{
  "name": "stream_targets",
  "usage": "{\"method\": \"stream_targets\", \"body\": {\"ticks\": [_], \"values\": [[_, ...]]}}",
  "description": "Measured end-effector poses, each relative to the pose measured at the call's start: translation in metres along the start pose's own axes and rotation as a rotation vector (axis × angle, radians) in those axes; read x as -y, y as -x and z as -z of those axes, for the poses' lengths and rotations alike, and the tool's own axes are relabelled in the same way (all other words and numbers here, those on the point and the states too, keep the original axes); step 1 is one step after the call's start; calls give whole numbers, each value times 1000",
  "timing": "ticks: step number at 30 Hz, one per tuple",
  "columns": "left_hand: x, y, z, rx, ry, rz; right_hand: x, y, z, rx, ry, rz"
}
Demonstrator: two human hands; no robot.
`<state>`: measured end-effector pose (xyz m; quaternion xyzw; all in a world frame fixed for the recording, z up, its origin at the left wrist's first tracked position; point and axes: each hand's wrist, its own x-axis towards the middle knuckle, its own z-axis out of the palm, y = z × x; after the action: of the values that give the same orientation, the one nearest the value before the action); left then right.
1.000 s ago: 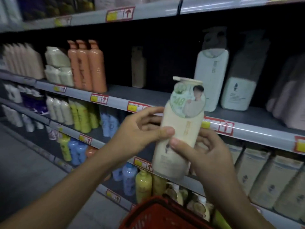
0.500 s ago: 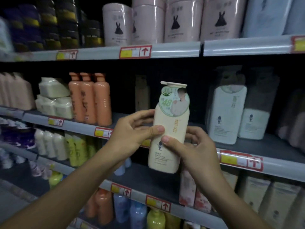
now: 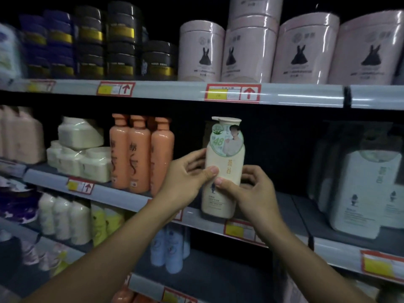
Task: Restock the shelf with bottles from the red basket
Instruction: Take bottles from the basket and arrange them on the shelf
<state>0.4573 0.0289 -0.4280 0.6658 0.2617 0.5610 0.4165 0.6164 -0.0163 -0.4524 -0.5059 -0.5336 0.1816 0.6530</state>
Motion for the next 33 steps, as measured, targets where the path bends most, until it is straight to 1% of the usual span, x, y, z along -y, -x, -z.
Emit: {"method": "stream_targets", "body": {"ticks": [5, 8, 10, 12, 15, 18, 21, 24, 27, 33], "values": [[29, -39, -1, -72, -57, -48, -21, -40, -30, -40, 58, 10], [41, -61, -1, -93, -107, -39, -32, -60, -42, -39, 74, 11], [51, -69, -1, -127, -174, -13, -39, -71, -49, -18, 128, -33], [61, -72, -3, -200, -263, 0, -43, -80, -53, 30, 181, -75], [69, -67, -3, -296, -408, -3, -43, -87, -51, 108, 254, -71], [72, -58, -3, -275, -520, 15, -48, -83, -43, 141, 376, -85], [77, -47, -2, -265, -575, 62, -60, -74, -39, 130, 491, -110], [83, -45, -2, -294, -611, 114, -64, -72, -41, 105, 537, -127], [87, -50, -7, -338, -615, 125, -61, -76, -48, 90, 628, -118], [96, -69, -12, -354, -671, 170, -64, -90, -57, 59, 647, -154]]}}
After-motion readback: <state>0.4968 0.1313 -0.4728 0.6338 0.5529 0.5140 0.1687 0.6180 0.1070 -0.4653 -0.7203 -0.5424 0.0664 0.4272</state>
